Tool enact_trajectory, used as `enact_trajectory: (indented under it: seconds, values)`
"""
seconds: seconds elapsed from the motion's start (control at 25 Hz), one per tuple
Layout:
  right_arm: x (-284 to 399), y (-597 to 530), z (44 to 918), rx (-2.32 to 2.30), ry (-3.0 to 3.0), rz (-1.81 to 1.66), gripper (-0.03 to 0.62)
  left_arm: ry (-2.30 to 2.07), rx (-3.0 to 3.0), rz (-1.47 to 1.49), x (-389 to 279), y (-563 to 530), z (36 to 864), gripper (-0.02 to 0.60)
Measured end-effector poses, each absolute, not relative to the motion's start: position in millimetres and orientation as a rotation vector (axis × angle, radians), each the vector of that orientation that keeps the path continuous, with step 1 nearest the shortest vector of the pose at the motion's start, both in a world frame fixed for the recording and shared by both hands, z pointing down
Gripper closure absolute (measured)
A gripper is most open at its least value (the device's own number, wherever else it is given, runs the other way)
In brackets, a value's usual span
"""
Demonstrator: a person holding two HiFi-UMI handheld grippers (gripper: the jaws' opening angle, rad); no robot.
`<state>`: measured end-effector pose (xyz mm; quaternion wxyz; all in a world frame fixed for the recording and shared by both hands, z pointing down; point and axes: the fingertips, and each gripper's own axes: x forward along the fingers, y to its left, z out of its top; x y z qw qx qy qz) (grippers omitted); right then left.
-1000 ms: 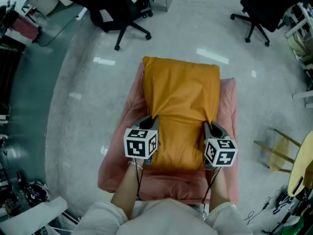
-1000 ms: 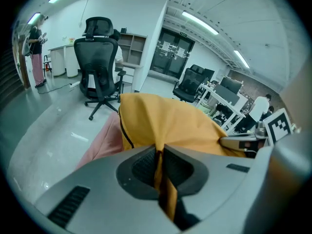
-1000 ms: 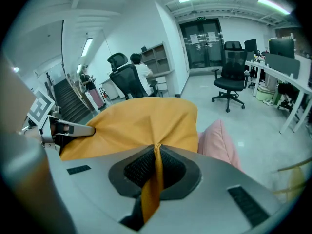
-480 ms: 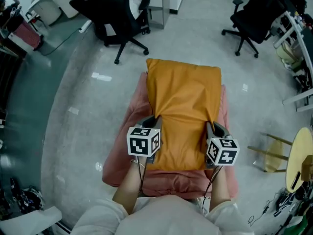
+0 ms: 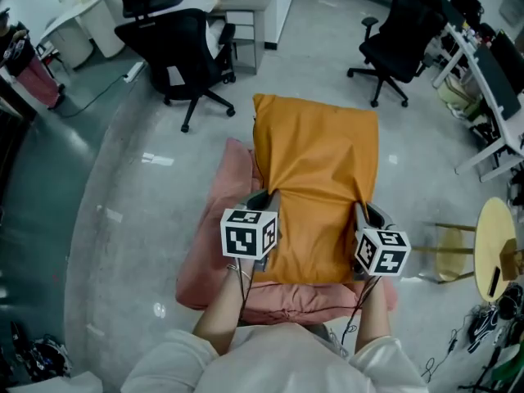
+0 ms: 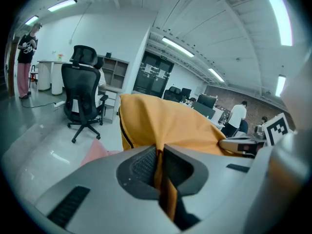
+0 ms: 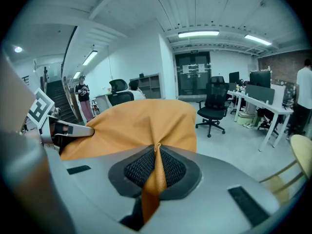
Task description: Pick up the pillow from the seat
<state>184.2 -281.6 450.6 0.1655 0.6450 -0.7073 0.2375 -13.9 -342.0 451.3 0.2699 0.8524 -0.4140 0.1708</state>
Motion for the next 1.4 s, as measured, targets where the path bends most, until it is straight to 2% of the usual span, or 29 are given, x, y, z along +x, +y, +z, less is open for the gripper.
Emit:
enact_trajectory:
  seconds: [0.64, 1.4]
  values:
    - [266.2, -171.0, 370.9, 2.176, -1.778, 0.533, 0.556, -0.774, 2.529, 0.363, 91.5, -283.5, 384.9, 0.557]
    - [402.8, -43.5, 356.4, 2.39, -1.656, 0.56, 0.555, -0.583, 2.669, 0.424, 246.3, -183.2, 354.8, 0.557]
